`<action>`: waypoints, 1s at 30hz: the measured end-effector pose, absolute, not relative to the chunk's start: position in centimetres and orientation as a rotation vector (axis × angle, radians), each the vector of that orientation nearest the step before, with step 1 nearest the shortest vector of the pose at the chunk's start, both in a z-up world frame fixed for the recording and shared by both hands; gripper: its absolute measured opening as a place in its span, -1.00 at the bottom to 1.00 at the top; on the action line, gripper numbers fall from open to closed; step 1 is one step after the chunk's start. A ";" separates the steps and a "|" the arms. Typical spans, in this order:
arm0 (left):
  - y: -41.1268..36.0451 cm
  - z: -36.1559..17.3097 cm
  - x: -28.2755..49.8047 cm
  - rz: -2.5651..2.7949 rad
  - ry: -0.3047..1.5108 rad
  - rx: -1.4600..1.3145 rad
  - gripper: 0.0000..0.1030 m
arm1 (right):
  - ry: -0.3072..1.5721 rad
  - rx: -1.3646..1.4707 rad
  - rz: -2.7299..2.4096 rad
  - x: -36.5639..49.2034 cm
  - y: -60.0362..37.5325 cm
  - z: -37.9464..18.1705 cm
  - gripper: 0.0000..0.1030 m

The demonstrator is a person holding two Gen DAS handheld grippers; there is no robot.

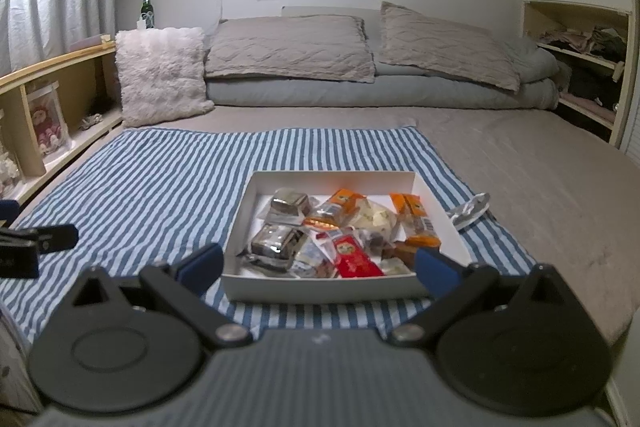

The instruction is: Organize snacks

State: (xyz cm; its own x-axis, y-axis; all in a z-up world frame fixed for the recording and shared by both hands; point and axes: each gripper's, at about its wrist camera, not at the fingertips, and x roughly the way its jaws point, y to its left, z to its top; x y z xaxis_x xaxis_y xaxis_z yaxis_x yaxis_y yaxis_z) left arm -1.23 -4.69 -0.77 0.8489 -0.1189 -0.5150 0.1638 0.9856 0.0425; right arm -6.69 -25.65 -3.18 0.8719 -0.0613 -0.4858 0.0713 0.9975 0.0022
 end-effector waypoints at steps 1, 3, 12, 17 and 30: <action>-4.7 -0.8 -1.2 -0.150 0.537 0.086 1.00 | 0.507 0.019 -0.068 -6.7 -25.7 -3.2 0.99; -4.7 -0.8 -1.2 -0.150 0.537 0.087 1.00 | 0.507 0.020 -0.070 -6.7 -25.6 -3.2 0.99; -4.7 -0.8 -1.2 -0.149 0.537 0.086 1.00 | 0.507 0.021 -0.068 -6.6 -25.7 -3.2 0.99; -4.6 -0.8 -1.2 -0.151 0.537 0.086 1.00 | 0.507 0.021 -0.070 -6.7 -25.5 -3.2 0.99; -4.6 -0.8 -1.2 -0.151 0.537 0.086 1.00 | 0.507 0.021 -0.071 -6.7 -25.4 -3.2 0.99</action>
State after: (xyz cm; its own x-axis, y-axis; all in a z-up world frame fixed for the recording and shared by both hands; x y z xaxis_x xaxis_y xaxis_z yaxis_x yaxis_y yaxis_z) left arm -1.20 -4.62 -0.75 0.8486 -0.1208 -0.5151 0.1657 0.9853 0.0419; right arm -6.72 -25.39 -3.20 0.8719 -0.0628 -0.4856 0.0732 0.9973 0.0025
